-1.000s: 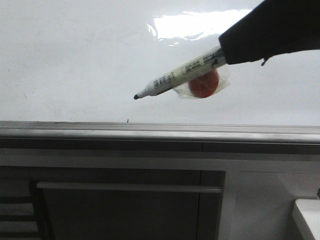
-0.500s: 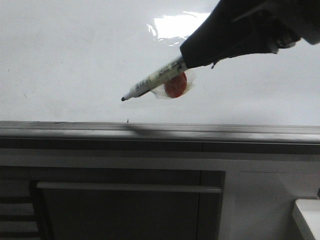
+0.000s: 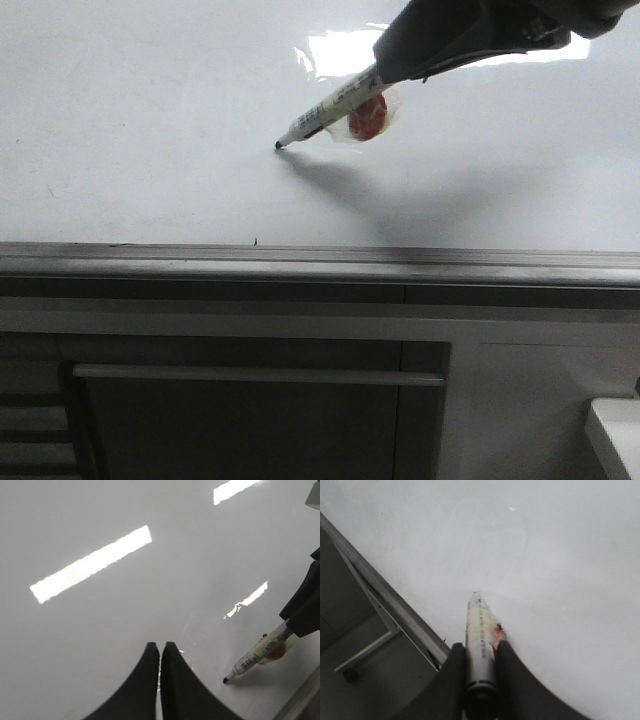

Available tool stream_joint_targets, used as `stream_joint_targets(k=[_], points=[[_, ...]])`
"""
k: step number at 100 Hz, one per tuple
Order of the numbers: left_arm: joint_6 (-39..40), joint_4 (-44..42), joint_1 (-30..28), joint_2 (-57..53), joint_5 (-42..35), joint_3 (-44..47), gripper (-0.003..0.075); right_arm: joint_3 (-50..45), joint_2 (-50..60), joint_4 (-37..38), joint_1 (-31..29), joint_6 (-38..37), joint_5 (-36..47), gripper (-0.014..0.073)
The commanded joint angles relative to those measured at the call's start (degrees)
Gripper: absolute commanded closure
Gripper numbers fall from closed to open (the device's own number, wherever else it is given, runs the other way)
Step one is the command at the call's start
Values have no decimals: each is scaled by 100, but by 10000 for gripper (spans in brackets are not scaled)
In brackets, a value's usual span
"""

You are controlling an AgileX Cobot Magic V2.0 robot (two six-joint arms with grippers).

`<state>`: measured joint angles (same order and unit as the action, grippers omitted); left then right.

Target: Write number 0 on whiteboard

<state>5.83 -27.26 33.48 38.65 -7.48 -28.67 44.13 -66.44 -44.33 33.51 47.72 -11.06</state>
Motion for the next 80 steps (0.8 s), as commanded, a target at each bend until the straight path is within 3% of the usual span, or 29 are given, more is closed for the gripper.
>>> stream_joint_targets(k=[1,30,63,80], points=[[80,142,-1,-26,-458,-166,741,303,37,-43,-127,35,198,661],[80,154,-1,-26,-470,-166,741,757,23,13,-520,35,23,661],[80,154,-1,-26,-470,-166,741,665,370,53,-1168,-30,-908,650],[80,154,-1,-26,-492,-166,741,335,357,53,-1205,-73,-1095,639]])
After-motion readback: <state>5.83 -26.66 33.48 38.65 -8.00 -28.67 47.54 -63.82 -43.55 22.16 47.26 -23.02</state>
